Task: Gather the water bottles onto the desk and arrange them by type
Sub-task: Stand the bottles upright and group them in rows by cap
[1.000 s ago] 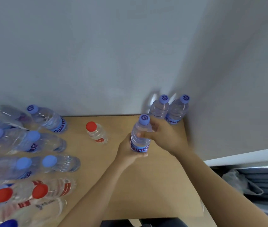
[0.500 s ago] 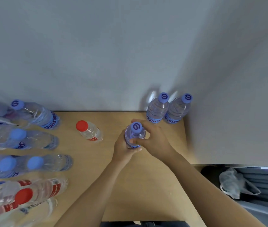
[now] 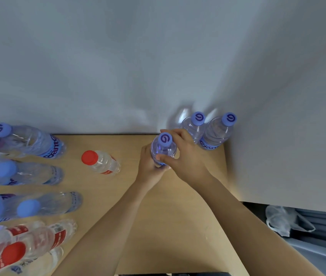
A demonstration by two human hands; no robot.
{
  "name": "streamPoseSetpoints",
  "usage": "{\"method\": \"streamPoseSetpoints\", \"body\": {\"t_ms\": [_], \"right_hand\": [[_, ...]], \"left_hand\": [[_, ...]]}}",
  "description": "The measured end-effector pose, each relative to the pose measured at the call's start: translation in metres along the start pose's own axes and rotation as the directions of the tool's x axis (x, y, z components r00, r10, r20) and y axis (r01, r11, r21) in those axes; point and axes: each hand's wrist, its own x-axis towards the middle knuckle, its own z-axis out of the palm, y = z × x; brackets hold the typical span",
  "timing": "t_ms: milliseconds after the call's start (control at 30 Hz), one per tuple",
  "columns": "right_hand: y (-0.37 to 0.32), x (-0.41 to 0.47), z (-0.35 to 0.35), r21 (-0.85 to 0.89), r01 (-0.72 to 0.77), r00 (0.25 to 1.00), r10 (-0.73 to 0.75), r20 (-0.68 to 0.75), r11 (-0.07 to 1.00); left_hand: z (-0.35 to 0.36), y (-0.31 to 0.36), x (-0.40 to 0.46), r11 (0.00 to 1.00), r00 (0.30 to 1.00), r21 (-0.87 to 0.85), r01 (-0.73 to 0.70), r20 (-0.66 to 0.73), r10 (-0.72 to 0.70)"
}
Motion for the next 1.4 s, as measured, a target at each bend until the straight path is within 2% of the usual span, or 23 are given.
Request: {"method": "streamPoseSetpoints", "body": {"t_ms": [133, 267, 467, 667, 933, 1133, 1300, 1400], "right_hand": [[-0.002, 0.01, 0.0, 0.019, -0.012, 0.999, 0.013, -0.041, 1.0], [-0.005, 0.015, 0.003, 0.039, -0.067, 0.99, 0.071, -0.12, 0.997], [-0.01, 0.027, 0.005, -0.111, -0.124, 0.986, 0.109, -0.13, 0.986], [-0.015, 0.037, 0.007, -0.215, -0.144, 0.977, 0.105, -0.185, 0.966], [-0.026, 0.036, 0.007, -0.288, -0.155, 0.98, 0.11, -0.168, 0.945], [-0.056, 0.026, -0.002, -0.233, -0.064, 0.967, 0.003, -0.254, 0.97], [-0.091, 0.021, 0.001, -0.159, 0.048, 0.935, -0.101, -0.341, 0.986], [-0.119, 0.019, 0.015, -0.072, 0.137, 0.93, -0.153, -0.335, 0.988]], "left_hand": [[0.003, -0.008, 0.013, 0.998, 0.999, 0.054, -0.012, -0.049, 0.014], [0.007, -0.002, 0.025, 0.998, 0.995, -0.049, 0.036, -0.086, -0.04], [0.007, -0.004, 0.034, 0.986, 0.982, -0.05, 0.162, -0.086, -0.165], [0.01, 0.012, 0.041, 0.975, 0.961, -0.044, 0.218, -0.167, -0.223], [-0.002, 0.025, 0.037, 0.949, 0.944, 0.019, 0.316, -0.103, -0.312], [-0.038, 0.053, 0.014, 0.936, 0.932, 0.012, 0.351, -0.103, -0.348], [-0.082, 0.106, -0.007, 0.965, 0.959, -0.094, 0.243, -0.127, -0.254], [-0.119, 0.131, -0.025, 0.973, 0.964, -0.13, 0.189, -0.165, -0.209]]}}
